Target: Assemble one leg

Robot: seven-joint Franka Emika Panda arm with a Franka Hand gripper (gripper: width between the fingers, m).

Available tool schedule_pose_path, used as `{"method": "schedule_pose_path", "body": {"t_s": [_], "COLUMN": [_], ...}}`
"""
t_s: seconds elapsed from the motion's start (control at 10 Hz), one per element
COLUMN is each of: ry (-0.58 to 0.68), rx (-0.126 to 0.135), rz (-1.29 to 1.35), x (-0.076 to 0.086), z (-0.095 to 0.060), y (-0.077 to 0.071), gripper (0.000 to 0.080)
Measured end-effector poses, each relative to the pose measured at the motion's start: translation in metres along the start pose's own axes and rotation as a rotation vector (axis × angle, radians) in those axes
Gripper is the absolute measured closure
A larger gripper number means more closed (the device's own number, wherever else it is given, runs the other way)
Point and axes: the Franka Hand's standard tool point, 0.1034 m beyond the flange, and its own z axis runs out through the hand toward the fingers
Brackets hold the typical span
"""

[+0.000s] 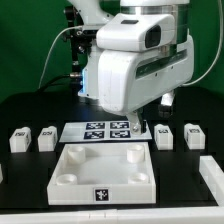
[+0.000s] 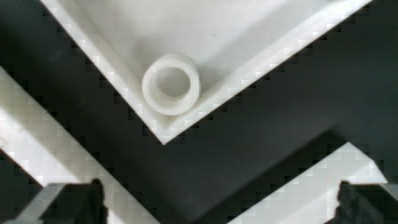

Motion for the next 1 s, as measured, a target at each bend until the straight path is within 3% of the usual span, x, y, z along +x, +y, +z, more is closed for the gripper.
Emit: {"method": "schedule_pose_path", "body": {"t_s": [0.9,1.0], "ry": [-0.001,0.003], "rx": [0.001,-0.005], "rz": [-0.040,-0.136], "x": [-0.001,-0.010], "z": [0.001,0.003], "y": [0.000,-0.006], "gripper": [0.0150,0.0150]}}
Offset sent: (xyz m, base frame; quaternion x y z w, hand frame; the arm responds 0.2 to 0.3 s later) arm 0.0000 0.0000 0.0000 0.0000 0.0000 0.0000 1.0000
